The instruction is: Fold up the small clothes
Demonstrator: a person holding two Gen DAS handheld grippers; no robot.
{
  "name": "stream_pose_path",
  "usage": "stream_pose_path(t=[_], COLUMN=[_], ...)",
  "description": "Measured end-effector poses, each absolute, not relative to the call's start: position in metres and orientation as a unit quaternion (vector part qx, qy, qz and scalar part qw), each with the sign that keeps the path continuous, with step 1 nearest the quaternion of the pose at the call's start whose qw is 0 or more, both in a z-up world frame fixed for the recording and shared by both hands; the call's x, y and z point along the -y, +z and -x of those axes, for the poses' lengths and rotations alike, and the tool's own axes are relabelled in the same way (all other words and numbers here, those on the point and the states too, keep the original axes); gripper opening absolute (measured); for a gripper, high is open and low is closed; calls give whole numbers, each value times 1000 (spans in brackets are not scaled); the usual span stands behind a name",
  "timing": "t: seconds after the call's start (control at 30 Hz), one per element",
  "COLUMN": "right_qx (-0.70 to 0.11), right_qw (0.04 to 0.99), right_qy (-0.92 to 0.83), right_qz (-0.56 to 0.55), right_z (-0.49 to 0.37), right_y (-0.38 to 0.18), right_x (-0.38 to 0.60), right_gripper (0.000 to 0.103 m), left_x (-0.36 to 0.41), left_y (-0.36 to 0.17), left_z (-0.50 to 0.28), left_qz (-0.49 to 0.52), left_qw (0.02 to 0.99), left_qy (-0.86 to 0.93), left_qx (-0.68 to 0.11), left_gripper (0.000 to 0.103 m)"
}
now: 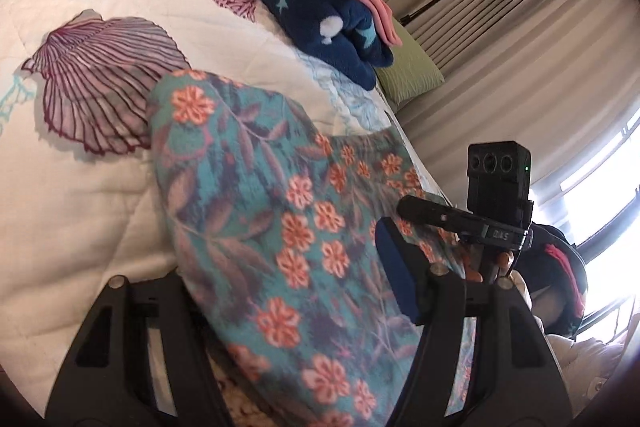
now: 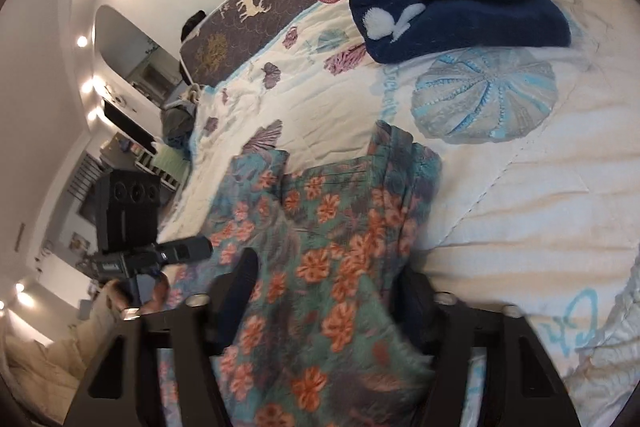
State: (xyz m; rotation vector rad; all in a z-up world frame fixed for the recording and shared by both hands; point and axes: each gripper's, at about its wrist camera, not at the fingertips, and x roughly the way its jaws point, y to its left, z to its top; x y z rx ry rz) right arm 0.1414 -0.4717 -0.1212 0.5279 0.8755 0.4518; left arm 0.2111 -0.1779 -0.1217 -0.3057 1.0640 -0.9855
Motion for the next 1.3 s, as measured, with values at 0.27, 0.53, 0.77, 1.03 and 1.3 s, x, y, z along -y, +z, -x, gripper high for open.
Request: stream_pose_path(t=[0.27, 0.53, 0.77, 1.03, 1.3], right_qx=[-404, -405, -417, -371, -282], right_qw=[829, 828, 835, 869, 923], right_qy=[227, 214, 223, 195, 152], right_qz=[-312, -324, -282, -264, -213], right_z=[-137, -120, -136, -127, -69], right_y=[-129, -127, -124, -103, -18], right_x=[490, 498, 479, 472, 460], right_gripper=[12, 28, 42, 8, 8], left_x=[162, 165, 193, 189, 190], left_y=[-133, -127, -122, -92, 9], left_z=[-224, -216, -217, -198, -147], left_qz=[176, 156, 98, 62, 19], left_qw=[735, 737, 764, 805, 839], left_qy=[-425, -430, -430, -404, -435], left_qx=[-498, -497, -472, -430, -327], left_gripper=[18, 35, 43, 9, 8])
